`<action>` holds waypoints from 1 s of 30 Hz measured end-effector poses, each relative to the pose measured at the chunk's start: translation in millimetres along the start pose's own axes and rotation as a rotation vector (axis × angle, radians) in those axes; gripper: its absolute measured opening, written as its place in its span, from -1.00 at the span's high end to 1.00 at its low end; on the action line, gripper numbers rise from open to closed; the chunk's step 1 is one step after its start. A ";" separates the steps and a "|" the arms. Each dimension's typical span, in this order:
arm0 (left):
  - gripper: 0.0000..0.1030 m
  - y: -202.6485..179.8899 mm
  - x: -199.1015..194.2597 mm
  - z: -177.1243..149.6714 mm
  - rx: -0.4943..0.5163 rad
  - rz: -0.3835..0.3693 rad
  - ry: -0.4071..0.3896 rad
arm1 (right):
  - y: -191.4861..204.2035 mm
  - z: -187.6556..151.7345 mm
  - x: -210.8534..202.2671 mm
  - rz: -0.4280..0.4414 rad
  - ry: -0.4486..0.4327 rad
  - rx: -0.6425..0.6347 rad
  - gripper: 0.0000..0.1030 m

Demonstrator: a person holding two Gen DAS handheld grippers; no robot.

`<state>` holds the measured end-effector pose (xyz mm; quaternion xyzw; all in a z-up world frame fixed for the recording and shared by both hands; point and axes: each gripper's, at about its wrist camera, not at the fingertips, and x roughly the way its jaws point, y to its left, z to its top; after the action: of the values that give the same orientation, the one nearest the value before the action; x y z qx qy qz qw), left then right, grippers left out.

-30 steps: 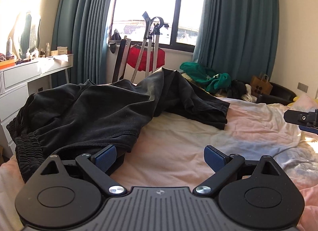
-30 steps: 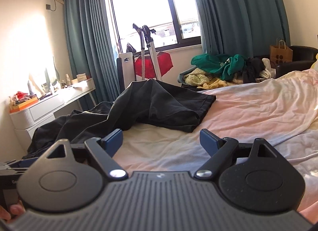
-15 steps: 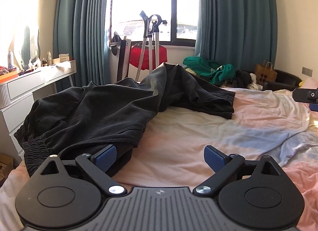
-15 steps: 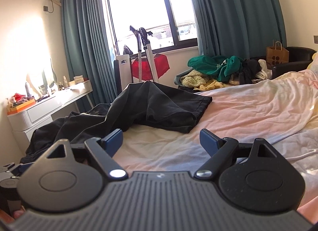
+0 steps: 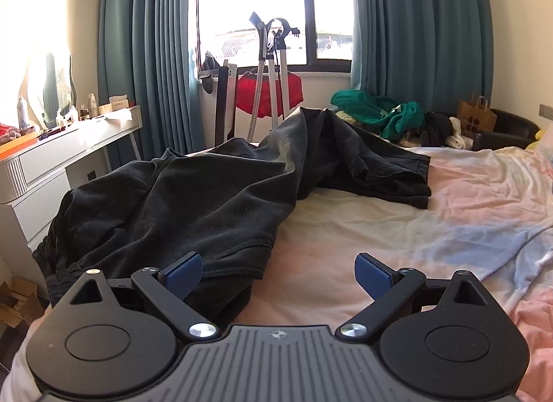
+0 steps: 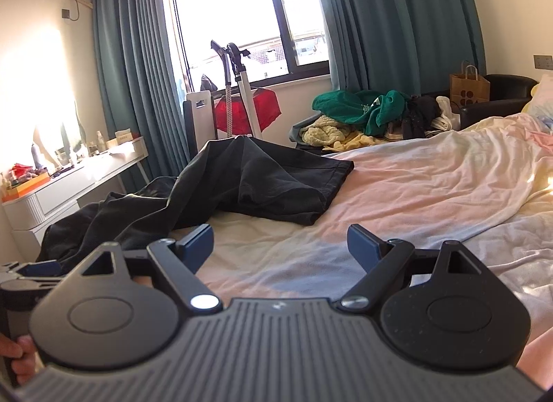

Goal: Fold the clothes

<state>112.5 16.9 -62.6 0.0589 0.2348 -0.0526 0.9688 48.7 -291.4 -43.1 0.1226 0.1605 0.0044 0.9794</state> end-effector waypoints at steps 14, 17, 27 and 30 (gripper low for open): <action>-0.81 -11.0 217.6 134.5 -0.086 0.055 -0.013 | -22.8 -19.7 47.8 0.000 0.143 0.101 -0.67; -0.79 -15.7 261.3 145.0 -0.073 0.062 0.002 | -27.8 -28.0 67.2 -0.021 0.181 0.107 -0.67; 0.57 -37.0 330.4 137.8 0.052 0.032 0.075 | -48.4 -49.4 107.7 -0.070 0.254 0.163 -0.67; 0.75 -41.7 311.3 138.3 0.078 0.024 0.040 | -50.6 -53.1 110.8 -0.063 0.268 0.183 -0.67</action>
<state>444.3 -66.6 -87.8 0.1005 0.2510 -0.0490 0.9615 135.5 -322.5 -138.8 0.2044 0.2933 -0.0244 0.9336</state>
